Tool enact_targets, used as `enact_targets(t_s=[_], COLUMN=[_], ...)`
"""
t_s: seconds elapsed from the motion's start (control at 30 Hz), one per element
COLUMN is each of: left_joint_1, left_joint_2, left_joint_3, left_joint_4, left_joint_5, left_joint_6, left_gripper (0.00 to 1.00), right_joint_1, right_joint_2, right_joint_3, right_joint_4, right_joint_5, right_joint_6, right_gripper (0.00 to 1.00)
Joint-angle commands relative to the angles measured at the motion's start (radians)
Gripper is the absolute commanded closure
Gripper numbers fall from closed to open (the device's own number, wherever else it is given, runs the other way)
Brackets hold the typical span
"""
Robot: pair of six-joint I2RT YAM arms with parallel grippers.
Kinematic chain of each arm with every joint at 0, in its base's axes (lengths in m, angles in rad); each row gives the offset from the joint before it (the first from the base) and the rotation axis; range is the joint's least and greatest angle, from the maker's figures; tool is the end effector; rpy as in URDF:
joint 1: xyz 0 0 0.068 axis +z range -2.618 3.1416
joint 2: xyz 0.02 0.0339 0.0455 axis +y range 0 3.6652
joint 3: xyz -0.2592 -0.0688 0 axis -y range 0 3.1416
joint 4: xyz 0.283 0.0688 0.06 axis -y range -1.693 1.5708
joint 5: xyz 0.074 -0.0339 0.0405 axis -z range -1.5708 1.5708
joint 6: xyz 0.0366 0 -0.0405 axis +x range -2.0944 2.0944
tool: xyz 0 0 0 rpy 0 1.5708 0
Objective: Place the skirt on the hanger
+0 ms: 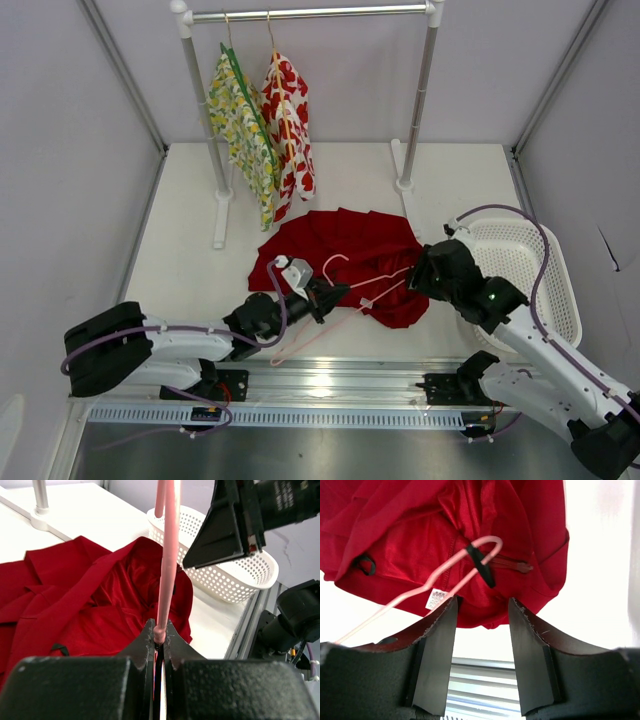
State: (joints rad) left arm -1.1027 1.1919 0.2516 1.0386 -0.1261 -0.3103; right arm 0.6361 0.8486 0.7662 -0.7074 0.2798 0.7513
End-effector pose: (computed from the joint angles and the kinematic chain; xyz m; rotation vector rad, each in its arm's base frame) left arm 0.1165 -0.2203 0.1719 0.5018 1.4812 -1.0426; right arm 0.1769 0.1181 0.2670 0.2709 2.3351 0.3636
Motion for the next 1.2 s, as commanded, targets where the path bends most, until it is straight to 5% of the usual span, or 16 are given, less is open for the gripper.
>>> enact_targets(t_s=[0.0, 0.3, 0.63, 1.17], left_joint_1=[-0.014, -0.017, -0.036, -0.042], left_joint_2=[0.026, 0.070, 0.092, 0.181], left_joint_3=[0.052, 0.066, 0.115, 0.193], left_joint_4=[0.090, 0.112, 0.040, -0.026], left_joint_5=[0.028, 0.052, 0.060, 0.060], left_joint_6=[-0.016, -0.041, -0.050, -0.055], left_gripper=[1.00, 1.00, 1.00, 1.00], right_joint_1=[-0.007, -0.006, -0.010, -0.030], right_joint_2=[-0.040, -0.051, -0.013, -0.040], right_joint_3=[0.053, 0.070, 0.030, -0.073], right_joint_4=[-0.015, -0.036, 0.034, 0.148], right_joint_5=[0.047, 0.096, 0.111, 0.019], right_joint_6=[0.013, 0.008, 0.005, 0.046], right_gripper=[0.49, 0.48, 0.64, 0.52])
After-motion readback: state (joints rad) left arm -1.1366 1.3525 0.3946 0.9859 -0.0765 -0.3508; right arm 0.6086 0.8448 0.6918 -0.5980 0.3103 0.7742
